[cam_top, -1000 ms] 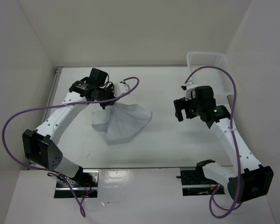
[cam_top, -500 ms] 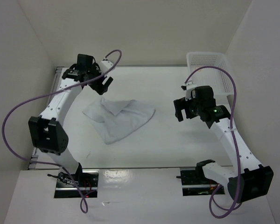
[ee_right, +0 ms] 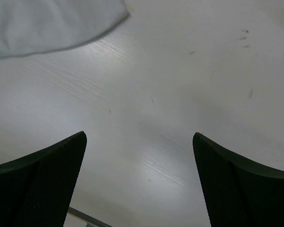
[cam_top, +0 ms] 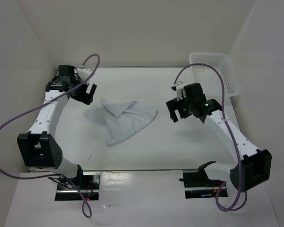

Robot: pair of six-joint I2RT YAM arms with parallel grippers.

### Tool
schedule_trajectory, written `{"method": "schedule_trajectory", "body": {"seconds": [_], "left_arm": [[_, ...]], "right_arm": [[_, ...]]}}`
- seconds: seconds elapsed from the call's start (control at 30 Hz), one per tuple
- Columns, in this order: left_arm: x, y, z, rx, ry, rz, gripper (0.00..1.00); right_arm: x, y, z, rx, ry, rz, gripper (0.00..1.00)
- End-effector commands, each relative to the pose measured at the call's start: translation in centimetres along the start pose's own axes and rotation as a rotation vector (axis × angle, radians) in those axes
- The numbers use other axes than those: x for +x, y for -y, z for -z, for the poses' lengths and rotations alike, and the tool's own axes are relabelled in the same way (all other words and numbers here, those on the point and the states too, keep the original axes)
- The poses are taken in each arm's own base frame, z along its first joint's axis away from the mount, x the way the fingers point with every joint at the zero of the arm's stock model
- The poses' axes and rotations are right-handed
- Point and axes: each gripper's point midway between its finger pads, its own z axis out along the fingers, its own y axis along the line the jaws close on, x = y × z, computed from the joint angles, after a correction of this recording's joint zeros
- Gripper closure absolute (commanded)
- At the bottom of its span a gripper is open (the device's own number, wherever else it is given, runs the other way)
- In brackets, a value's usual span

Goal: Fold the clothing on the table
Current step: Flatten the skirt out

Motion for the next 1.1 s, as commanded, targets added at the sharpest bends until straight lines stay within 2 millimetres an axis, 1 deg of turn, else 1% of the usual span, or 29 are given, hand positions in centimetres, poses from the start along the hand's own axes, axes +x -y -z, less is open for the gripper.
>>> {"method": "schedule_trajectory", "body": {"seconds": [0.0, 0.03, 0.07, 0.1, 0.13, 0.17, 0.2, 0.23, 0.27, 0.3, 0.33, 0.37, 0.4, 0.43, 0.47, 0.5, 0.53, 0.57, 0.6, 0.63, 0.67, 0.73, 0.77, 0.8, 0.9, 0.93, 0.97, 1.03, 1.07], "left_arm": [[-2.5, -4.4, 7.5, -0.185, 0.151, 0.214, 0.04], [-2.3, -4.5, 9.6, -0.206, 0.170, 0.244, 0.04], [-2.3, -4.9, 11.0, -0.227, 0.194, 0.275, 0.00], [-2.1, -5.3, 13.6, -0.266, 0.236, 0.326, 0.00], [-1.9, -5.3, 14.6, -0.274, 0.256, 0.348, 0.00], [-1.9, -5.4, 15.6, -0.291, 0.280, 0.370, 0.00], [-1.6, -5.3, 17.4, -0.316, 0.318, 0.408, 0.00], [-1.3, -4.8, 17.8, -0.315, 0.322, 0.421, 0.00], [-0.9, -5.0, 18.3, -0.336, 0.330, 0.449, 0.00], [-0.4, -4.6, 19.2, -0.345, 0.348, 0.478, 0.00], [-0.2, -4.2, 19.3, -0.335, 0.353, 0.476, 0.00], [0.4, -3.8, 18.8, -0.327, 0.343, 0.502, 0.00], [0.8, -3.2, 19.1, -0.325, 0.347, 0.517, 0.00], [1.3, -2.9, 18.9, -0.315, 0.345, 0.522, 0.00], [1.8, -3.0, 19.5, -0.336, 0.360, 0.530, 0.00], [2.0, -3.1, 19.5, -0.340, 0.374, 0.533, 0.00], [3.0, -2.8, 18.7, -0.331, 0.349, 0.536, 0.00], [2.9, -2.8, 18.9, -0.341, 0.376, 0.526, 0.00], [3.5, -2.9, 18.5, -0.347, 0.367, 0.526, 0.00], [4.4, -2.3, 17.2, -0.315, 0.333, 0.525, 0.00], [4.8, -2.5, 17.2, -0.329, 0.341, 0.530, 0.00], [5.1, -2.6, 16.9, -0.323, 0.349, 0.525, 0.00], [5.7, -2.6, 16.1, -0.321, 0.340, 0.520, 0.00], [5.9, -2.3, 15.9, -0.311, 0.343, 0.518, 0.00], [7.0, -2.4, 14.6, -0.302, 0.330, 0.517, 0.00], [7.1, -2.3, 14.2, -0.293, 0.329, 0.505, 0.00], [7.5, -2.2, 13.8, -0.288, 0.319, 0.510, 0.00], [7.5, -2.3, 13.9, -0.286, 0.320, 0.505, 0.00], [7.5, -2.3, 13.9, -0.286, 0.320, 0.505, 0.00]], "right_arm": [[-4.1, -2.4, -1.2, 0.002, 0.027, 0.090, 0.04], [-3.7, -2.9, -2.7, 0.020, -0.030, 0.118, 0.05], [-4.4, -3.8, -3.1, 0.012, -0.031, 0.144, 0.05], [-5.3, -5.9, -4.1, -0.016, -0.037, 0.187, 0.05], [-6.0, -6.5, -4.7, -0.012, -0.031, 0.205, 0.05], [-7.5, -7.2, -4.9, -0.010, -0.010, 0.217, 0.05], [-8.4, -8.7, -5.6, -0.022, 0.010, 0.242, 0.05], [-7.9, -9.5, -7.5, -0.032, -0.032, 0.259, 0.06], [-9.6, -10.7, -7.8, -0.046, 0.006, 0.269, 0.08], [-9.8, -12.6, -8.3, -0.074, 0.005, 0.300, 0.08], [-9.2, -13.9, -10.0, -0.081, -0.029, 0.338, 0.09], [-10.4, -15.3, -10.2, -0.085, -0.005, 0.356, 0.11], [-10.7, -16.5, -10.7, -0.083, 0.004, 0.385, 0.13], [-10.5, -19.0, -11.0, -0.105, 0.014, 0.434, 0.14], [-10.7, -20.3, -12.2, -0.106, 0.009, 0.466, 0.17], [-10.7, -21.5, -12.6, -0.112, 0.017, 0.481, 0.17], [-10.7, -23.1, -13.0, -0.131, 0.028, 0.509, 0.18], [-10.7, -23.8, -14.1, -0.126, 0.023, 0.517, 0.22], [-11.0, -24.1, -14.7, -0.126, 0.030, 0.525, 0.24], [-11.8, -25.0, -14.8, -0.134, 0.049, 0.526, 0.24], [-11.1, -25.4, -16.1, -0.145, 0.026, 0.533, 0.24], [-11.7, -25.9, -16.8, -0.146, 0.039, 0.539, 0.24], [-11.1, -25.8, -17.9, -0.129, 0.025, 0.552, 0.26], [-11.9, -26.1, -17.9, -0.131, 0.047, 0.546, 0.27], [-11.7, -26.3, -19.5, -0.120, 0.035, 0.568, 0.27], [-12.2, -26.6, -19.7, -0.120, 0.043, 0.566, 0.27], [-12.4, -26.2, -20.2, -0.113, 0.041, 0.558, 0.27], [-12.5, -26.6, -21.3, -0.113, 0.042, 0.558, 0.28], [-12.3, -26.1, -21.7, -0.106, 0.022, 0.556, 0.28]]}}
